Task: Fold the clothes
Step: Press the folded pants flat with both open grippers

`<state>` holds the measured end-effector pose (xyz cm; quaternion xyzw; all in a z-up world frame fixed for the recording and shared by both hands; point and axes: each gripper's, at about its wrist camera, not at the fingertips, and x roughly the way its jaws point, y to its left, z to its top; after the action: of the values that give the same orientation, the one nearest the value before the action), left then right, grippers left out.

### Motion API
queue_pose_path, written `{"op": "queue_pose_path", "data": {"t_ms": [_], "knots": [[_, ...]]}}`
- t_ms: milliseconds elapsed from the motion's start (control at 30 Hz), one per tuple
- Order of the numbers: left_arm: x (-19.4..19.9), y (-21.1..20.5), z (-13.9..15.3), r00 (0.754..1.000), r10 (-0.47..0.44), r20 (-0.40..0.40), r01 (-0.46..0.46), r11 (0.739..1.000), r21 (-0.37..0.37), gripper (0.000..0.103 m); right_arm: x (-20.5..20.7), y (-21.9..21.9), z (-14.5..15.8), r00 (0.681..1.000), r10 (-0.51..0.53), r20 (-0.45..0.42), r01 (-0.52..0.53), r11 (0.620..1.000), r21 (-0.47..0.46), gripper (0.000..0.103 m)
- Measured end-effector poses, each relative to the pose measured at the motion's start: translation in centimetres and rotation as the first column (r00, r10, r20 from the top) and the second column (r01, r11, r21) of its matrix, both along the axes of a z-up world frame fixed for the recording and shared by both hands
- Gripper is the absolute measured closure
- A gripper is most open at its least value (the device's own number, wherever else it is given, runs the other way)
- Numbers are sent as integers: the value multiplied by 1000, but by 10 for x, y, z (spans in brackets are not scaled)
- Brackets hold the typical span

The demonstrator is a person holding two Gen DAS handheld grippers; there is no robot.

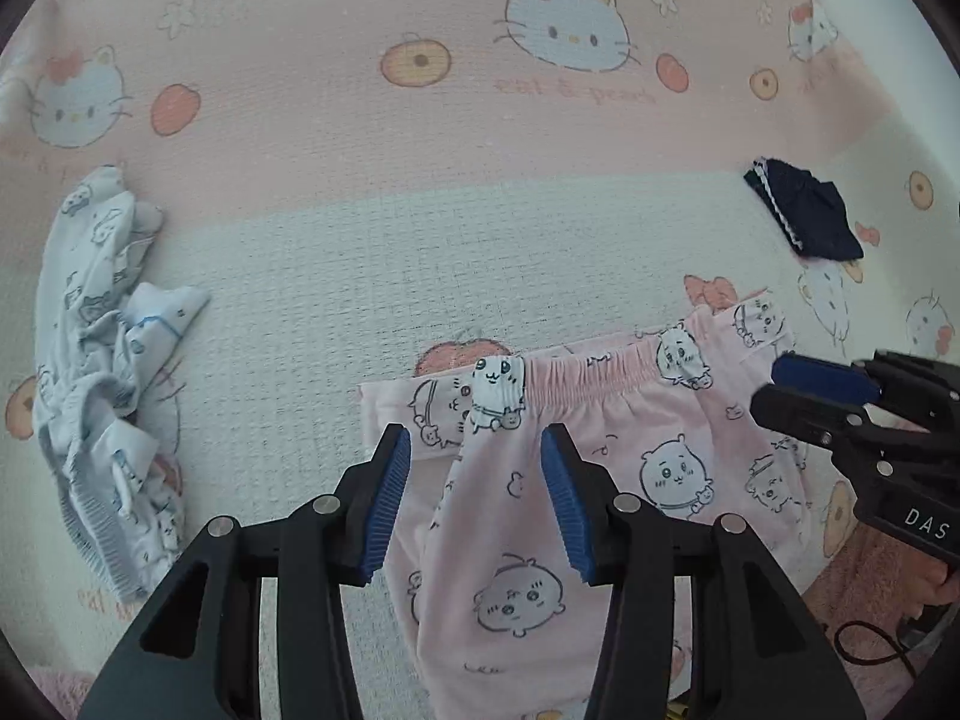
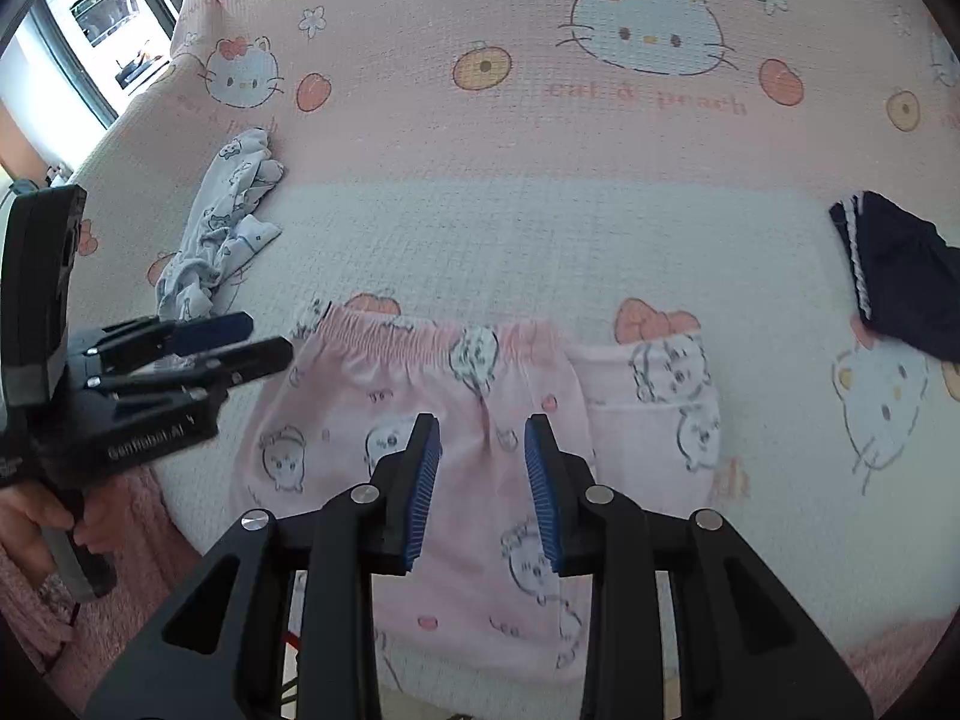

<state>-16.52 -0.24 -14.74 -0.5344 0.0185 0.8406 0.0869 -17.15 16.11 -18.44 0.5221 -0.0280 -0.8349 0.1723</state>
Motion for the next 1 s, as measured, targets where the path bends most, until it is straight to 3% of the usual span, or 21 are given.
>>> {"op": "queue_pose_path", "data": {"t_ms": [167,267,367,433,567,733,867,1000], "knots": [[-16,-1,-25,999,27,46,-25,999,-25,55,-19,-15,-29,999,37,23,-39,998,59,74],[-24,-11,-33,997,25,68,-25,1000,4,54,-21,-11,-48,999,19,36,-22,997,69,78],[-22,-13,-27,998,36,53,-37,999,9,53,-21,9,-42,998,-49,32,47,996,76,83],[-20,-12,-22,998,47,37,-48,999,15,53,-21,30,-36,988,-155,-3,153,971,183,80],[-14,-10,-10,998,70,5,-70,997,27,53,-15,61,-28,975,-218,46,215,975,62,79],[-10,-1,1,997,71,-17,-70,996,48,53,1,31,-15,991,-131,16,131,991,6,79],[-13,-3,-1,996,85,-16,-85,996,29,53,4,-3,-24,999,-38,12,37,997,69,79],[-16,-10,-7,995,102,-8,-102,994,30,53,3,-14,-38,1000,-11,27,8,994,105,79]]}}
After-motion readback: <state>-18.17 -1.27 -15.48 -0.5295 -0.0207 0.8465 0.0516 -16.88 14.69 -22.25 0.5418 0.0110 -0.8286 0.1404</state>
